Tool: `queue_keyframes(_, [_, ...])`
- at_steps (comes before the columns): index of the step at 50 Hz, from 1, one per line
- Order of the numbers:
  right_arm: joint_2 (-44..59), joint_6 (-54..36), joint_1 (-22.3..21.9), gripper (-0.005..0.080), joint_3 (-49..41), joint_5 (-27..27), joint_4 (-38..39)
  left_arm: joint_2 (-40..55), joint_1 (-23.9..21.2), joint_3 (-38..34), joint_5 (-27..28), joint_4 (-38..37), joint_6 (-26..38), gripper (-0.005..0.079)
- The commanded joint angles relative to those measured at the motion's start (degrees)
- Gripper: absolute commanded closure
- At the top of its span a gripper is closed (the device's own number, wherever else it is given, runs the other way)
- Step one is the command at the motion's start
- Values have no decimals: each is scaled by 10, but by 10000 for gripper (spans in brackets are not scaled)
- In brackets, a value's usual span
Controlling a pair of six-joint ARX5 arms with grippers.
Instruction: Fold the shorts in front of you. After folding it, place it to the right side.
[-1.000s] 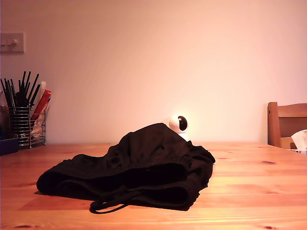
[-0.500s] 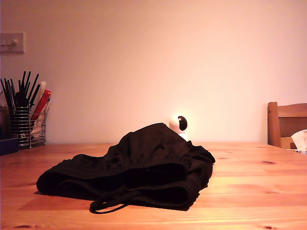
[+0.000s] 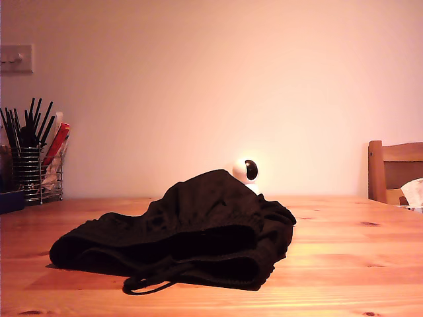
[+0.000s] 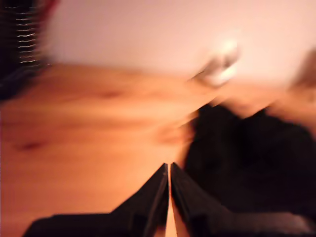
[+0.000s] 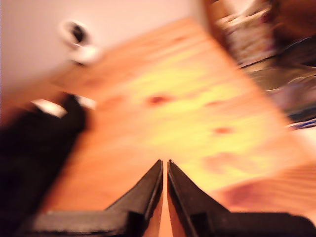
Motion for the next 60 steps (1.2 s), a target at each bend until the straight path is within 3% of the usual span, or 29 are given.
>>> queue_keyframes(1, [0, 39, 3, 763, -1, -29, 23, -5, -2, -12, 14, 13, -25, 761])
queue_keyframes(3, [0, 58, 3, 763, -1, -60, 40, -5, -2, -12, 25, 29, -80, 761])
queue_keyframes(6, [0, 78, 3, 763, 0, -114, 70, -5, -2, -12, 39, 53, -99, 761])
queue_keyframes(9, [0, 79, 3, 763, 3, -167, 92, -5, -2, -12, 46, 82, -99, 762])
queue_keyframes(14, [0, 79, 7, 763, 14, -237, 97, -5, -4, -9, 104, 117, -100, 762])
queue_keyframes(22, [3, 72, 20, 763, 26, -278, 91, 7, -20, -5, 134, 114, -97, 762])
queue_keyframes(30, [17, 27, 40, 763, 29, -310, 91, 42, -44, -5, 144, 124, -52, 762])
queue_keyframes(42, [74, -18, 93, 763, 38, -323, 101, 127, -108, -1, 139, 173, -6, 762])
queue_keyframes(54, [188, -54, 158, 763, 88, -263, 100, 235, -173, 29, 96, 203, 45, 761])
queue_keyframes(60, [260, -80, 196, 762, 122, -227, 100, 301, -202, 58, 78, 205, 105, 757])
